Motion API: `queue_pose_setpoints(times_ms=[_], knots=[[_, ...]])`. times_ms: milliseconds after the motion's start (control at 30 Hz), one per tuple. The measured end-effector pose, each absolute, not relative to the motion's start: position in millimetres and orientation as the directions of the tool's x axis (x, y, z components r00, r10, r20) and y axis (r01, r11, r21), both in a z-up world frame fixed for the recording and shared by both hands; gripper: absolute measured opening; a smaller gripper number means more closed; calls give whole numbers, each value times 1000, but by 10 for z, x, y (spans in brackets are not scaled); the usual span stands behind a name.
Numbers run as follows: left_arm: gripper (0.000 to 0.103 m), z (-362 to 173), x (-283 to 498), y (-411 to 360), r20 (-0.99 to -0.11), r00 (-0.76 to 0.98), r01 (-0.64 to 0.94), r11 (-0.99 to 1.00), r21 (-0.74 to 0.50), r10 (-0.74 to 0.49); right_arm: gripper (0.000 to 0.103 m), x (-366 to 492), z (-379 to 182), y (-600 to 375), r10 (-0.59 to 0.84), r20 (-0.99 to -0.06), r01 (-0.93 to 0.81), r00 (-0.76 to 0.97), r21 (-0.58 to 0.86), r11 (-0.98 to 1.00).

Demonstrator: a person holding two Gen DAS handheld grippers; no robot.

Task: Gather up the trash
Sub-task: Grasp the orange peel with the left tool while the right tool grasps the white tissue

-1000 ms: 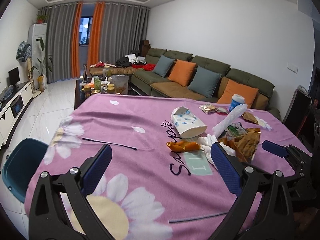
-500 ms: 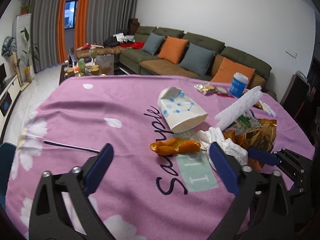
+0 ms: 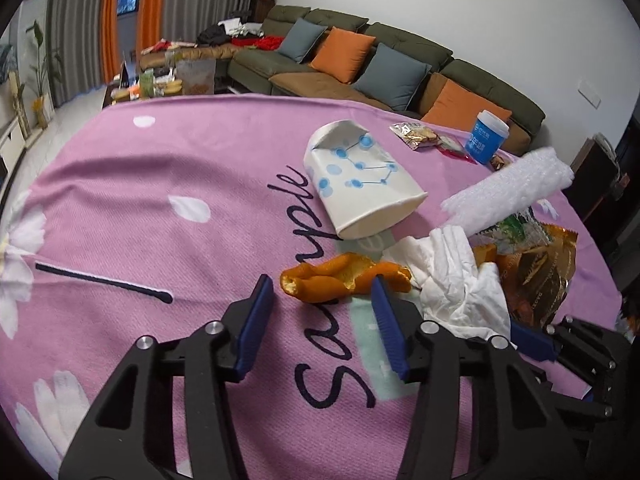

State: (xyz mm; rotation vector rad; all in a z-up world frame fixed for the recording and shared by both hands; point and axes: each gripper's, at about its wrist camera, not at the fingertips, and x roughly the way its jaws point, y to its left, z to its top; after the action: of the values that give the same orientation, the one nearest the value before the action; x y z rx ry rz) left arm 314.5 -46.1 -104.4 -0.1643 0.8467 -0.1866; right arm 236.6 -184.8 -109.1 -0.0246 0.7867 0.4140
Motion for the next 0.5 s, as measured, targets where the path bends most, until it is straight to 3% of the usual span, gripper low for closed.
queue_pose_setpoints(times_ms=[133, 167, 200, 500], knots=[[41, -1078, 3194, -431, -723, 644, 82, 962, -259, -249, 5, 2331, -1060, -1837, 367, -683, -386, 631, 133, 913], [36, -1087, 3190, -432, -723, 643, 81, 961, -264, -253, 5, 2316, -1051, -1833, 368, -682, -389, 632, 132, 912], [23, -1095, 3195, -424, -724, 641, 78, 960, -270, -256, 4, 2306, -1043, -1833, 369, -680, -390, 634, 131, 911], [12, -1068, 3065, -370, -683, 673, 87, 947, -308, -284, 3, 2152, -912, -1810, 371, -653, -403, 660, 108, 909]])
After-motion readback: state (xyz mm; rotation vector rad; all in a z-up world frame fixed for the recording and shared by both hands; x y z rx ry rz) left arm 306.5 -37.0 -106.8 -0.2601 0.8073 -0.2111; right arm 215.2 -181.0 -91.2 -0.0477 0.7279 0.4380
